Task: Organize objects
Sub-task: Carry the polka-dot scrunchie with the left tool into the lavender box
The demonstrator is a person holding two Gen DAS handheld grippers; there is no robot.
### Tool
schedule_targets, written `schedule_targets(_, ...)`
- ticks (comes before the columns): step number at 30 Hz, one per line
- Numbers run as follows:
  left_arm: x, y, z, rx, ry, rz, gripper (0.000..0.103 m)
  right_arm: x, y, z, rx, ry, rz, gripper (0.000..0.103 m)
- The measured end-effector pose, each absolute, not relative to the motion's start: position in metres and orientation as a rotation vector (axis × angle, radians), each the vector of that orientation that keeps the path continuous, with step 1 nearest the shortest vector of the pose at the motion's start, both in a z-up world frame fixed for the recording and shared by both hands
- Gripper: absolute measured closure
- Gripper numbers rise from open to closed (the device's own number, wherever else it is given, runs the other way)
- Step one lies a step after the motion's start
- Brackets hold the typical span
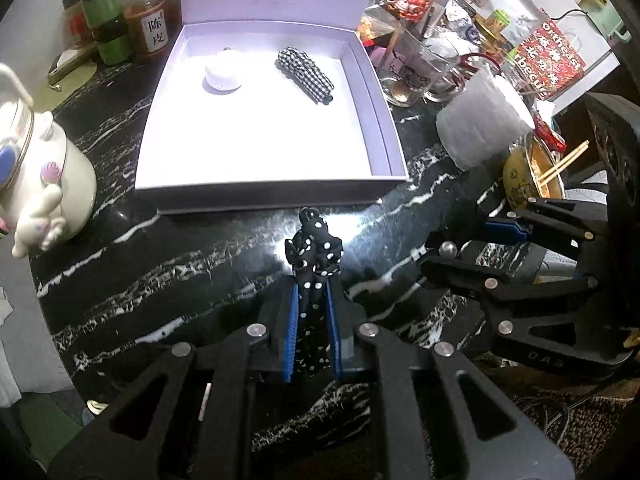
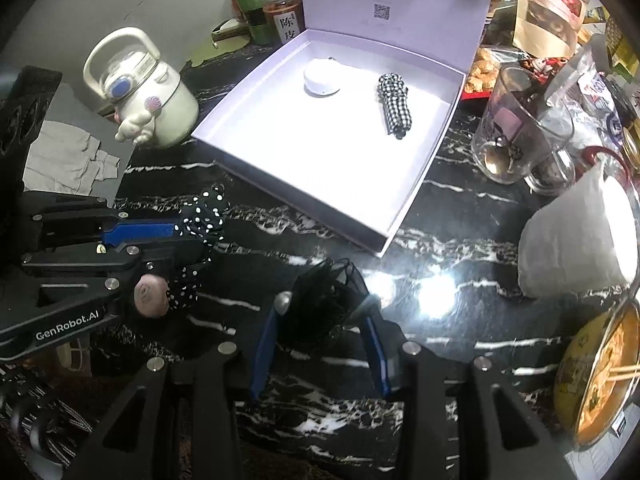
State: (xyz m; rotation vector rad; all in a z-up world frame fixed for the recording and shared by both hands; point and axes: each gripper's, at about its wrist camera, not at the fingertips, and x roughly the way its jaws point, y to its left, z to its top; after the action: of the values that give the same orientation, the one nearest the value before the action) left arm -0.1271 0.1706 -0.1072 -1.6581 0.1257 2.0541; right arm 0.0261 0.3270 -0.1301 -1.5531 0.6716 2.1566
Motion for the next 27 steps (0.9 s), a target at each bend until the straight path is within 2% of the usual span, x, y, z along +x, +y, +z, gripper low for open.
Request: schedule_targets(27, -0.237, 0.182, -0.123, -1.705, 0.218, 2.115, 0.09, -0.031, 0.42, -0.144, -1.546, 0.739, 2.219, 0.062)
